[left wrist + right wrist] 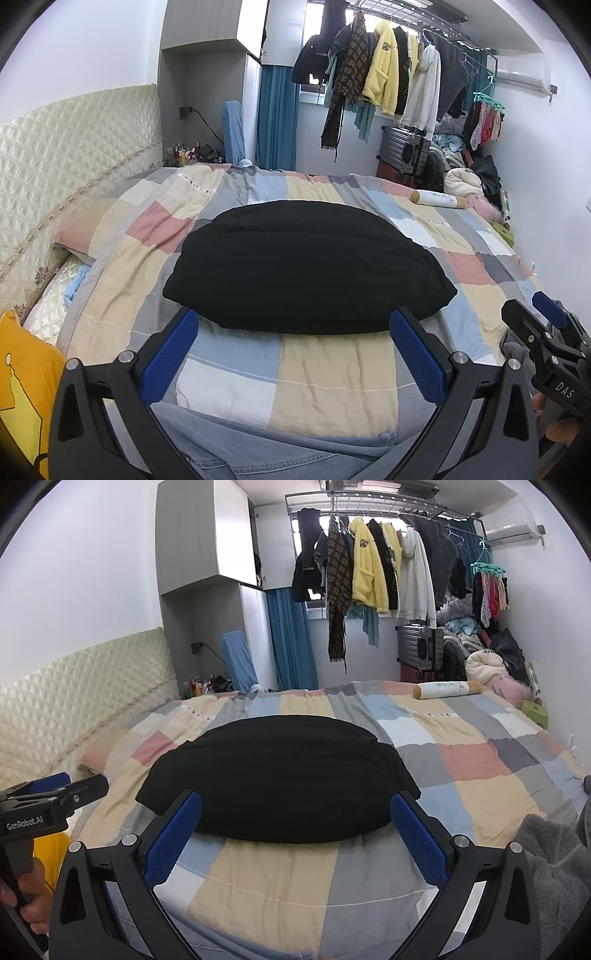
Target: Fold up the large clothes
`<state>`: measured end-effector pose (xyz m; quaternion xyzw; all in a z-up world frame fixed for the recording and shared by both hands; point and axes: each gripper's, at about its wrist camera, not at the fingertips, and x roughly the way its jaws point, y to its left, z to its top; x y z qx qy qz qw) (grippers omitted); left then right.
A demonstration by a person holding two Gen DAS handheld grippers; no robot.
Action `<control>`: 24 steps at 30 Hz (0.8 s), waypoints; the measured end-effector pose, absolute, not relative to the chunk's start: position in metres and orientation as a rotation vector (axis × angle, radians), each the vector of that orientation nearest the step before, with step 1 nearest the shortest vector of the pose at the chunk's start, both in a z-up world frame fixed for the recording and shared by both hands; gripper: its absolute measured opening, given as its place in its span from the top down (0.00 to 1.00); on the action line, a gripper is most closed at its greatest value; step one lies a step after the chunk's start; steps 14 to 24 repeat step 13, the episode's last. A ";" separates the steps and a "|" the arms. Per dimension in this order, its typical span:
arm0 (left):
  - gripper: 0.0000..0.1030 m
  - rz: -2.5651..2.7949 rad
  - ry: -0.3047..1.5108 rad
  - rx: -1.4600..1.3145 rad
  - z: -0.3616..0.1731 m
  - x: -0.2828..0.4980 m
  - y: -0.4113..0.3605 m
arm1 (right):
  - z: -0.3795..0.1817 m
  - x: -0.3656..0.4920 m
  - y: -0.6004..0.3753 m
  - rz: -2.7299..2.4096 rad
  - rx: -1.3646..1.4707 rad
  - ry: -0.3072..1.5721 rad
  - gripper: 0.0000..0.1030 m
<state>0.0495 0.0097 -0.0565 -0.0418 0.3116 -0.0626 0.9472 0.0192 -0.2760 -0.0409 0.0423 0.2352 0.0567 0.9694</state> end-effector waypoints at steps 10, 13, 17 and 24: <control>0.00 -0.130 0.636 -0.090 -0.054 0.049 0.011 | -0.043 0.020 -0.277 0.116 0.092 0.482 0.00; 0.00 -0.125 0.636 -0.092 -0.055 0.049 0.010 | -0.043 0.020 -0.278 0.117 0.094 0.483 0.00; 0.00 -0.125 0.636 -0.092 -0.055 0.049 0.010 | -0.043 0.020 -0.278 0.117 0.094 0.483 0.00; 0.00 -0.125 0.636 -0.092 -0.055 0.049 0.010 | -0.043 0.020 -0.278 0.117 0.094 0.483 0.00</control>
